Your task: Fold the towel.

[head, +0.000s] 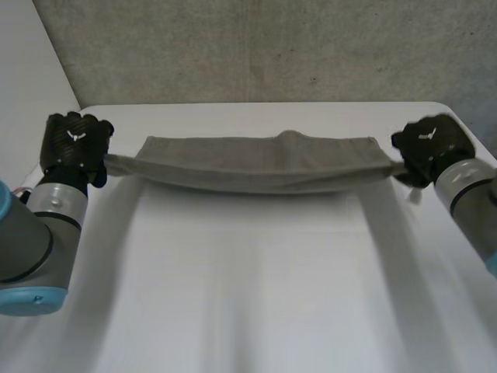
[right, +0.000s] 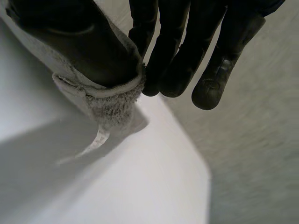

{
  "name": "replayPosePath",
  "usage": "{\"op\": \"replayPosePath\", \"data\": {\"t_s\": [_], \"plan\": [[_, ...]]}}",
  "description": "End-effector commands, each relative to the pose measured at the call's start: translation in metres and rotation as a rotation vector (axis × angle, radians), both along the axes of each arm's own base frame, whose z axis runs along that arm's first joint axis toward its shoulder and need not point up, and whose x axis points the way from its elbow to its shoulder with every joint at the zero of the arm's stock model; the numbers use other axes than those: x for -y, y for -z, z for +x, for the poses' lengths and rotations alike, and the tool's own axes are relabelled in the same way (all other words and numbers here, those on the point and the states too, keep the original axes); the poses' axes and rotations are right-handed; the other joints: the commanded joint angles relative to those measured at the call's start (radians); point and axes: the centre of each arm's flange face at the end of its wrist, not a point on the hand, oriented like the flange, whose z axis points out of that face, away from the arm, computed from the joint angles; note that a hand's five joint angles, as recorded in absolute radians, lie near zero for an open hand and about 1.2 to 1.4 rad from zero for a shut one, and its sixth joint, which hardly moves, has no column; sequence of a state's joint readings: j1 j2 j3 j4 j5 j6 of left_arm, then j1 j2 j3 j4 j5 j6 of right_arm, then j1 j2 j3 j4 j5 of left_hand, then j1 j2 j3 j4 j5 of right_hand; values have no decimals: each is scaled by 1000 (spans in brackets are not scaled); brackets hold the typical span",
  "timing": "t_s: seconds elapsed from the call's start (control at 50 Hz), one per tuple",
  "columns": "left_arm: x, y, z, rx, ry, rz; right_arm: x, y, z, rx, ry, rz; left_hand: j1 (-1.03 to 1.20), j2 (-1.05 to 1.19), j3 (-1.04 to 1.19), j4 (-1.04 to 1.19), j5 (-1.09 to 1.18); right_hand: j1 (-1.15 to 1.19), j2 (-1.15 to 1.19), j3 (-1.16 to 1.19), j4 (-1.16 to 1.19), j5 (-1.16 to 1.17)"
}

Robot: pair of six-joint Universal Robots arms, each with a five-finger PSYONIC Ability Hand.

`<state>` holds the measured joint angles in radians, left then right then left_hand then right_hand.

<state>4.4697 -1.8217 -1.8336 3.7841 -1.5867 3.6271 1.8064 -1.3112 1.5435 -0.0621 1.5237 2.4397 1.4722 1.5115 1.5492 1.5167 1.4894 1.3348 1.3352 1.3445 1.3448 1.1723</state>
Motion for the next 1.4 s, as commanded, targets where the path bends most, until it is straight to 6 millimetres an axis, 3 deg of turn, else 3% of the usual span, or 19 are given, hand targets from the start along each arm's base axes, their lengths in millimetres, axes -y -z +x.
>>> {"op": "replayPosePath", "data": {"t_s": [0.02, 0.12, 0.14, 0.2, 0.3, 0.4, 0.44, 0.46, 0.5, 0.56, 0.62, 0.66, 0.78, 0.82, 0.94, 1.1, 1.4], "plan": [[-16, -31, 5, -6, 9, -38, -23, -33, -3, -263, -79, -175, -76, -115, -153, -120, -268, 61, 61, 52, 51, 49], [-36, -56, 10, 6, 57, -44, -32, -50, -9, -385, -88, -270, -76, -115, -153, -120, -268, 61, 61, 52, 51, 49], [-40, -58, 12, 8, 65, -35, -37, -62, -12, -392, -81, -304, -76, -115, -153, -120, -268, 61, 61, 52, 51, 49], [-48, -60, 15, 17, 82, -9, -44, -68, -13, -392, -101, -300, -76, -115, -153, -120, -268, 61, 61, 52, 51, 49], [-57, -56, 16, 25, 102, 38, -50, -61, -17, -393, -167, -200, -76, -115, -153, -120, -268, 61, 61, 52, 51, 49], [-56, -48, 16, 29, 102, 64, -43, -45, -21, -376, -236, -81, -76, -115, -153, -120, -268, 61, 61, 52, 51, 49], [-49, -30, 15, 41, 103, 119, -30, -23, -21, -357, -287, 15, -76, -115, -153, -120, -268, 61, 61, 52, 51, 49], [-49, -30, 15, 41, 103, 119, -30, -22, -21, -357, -288, 16, -76, -115, -153, -120, -268, 61, 61, 52, 51, 49], [-37, -3, 10, 62, 109, 206, -15, -10, -16, -347, -317, 53, -76, -115, -153, -120, -268, 61, 61, 52, 51, 49], [-31, 6, 8, 65, 113, 234, -8, -6, -15, -346, -322, 60, -76, -115, -153, -120, -268, 61, 61, 52, 51, 49], [-17, 23, 4, 71, 112, 280, 10, 6, -11, -345, -334, 66, -76, -115, -153, -120, -268, 61, 61, 52, 51, 49], [-1, 37, -1, 74, 112, 304, 32, 22, -8, -343, -336, 70, -76, -115, -153, -120, -268, 61, 61, 52, 51, 49], [25, 48, -12, 63, 125, 286, 67, 48, -5, -348, -324, 7, -76, -115, -153, -120, -268, 61, 61, 52, 51, 49], [43, 52, -24, 59, 140, 238, 88, 65, -2, -353, -313, -63, -76, -115, -153, -120, -268, 61, 61, 52, 51, 49], [78, 64, -30, 48, 69, 164, 119, 94, 10, -357, -302, -214, -76, -115, -153, -120, -268, 61, 61, 52, 51, 49], [101, 66, -37, 32, 51, 73, 137, 119, 15, -358, -297, -318, -76, -115, -153, -120, -268, 61, 61, 52, 51, 49], [101, 84, -51, 44, 82, 64, 137, 131, 16, -352, -320, -313, -76, -115, -153, -120, -268, 61, 61, 52, 51, 49]]}}
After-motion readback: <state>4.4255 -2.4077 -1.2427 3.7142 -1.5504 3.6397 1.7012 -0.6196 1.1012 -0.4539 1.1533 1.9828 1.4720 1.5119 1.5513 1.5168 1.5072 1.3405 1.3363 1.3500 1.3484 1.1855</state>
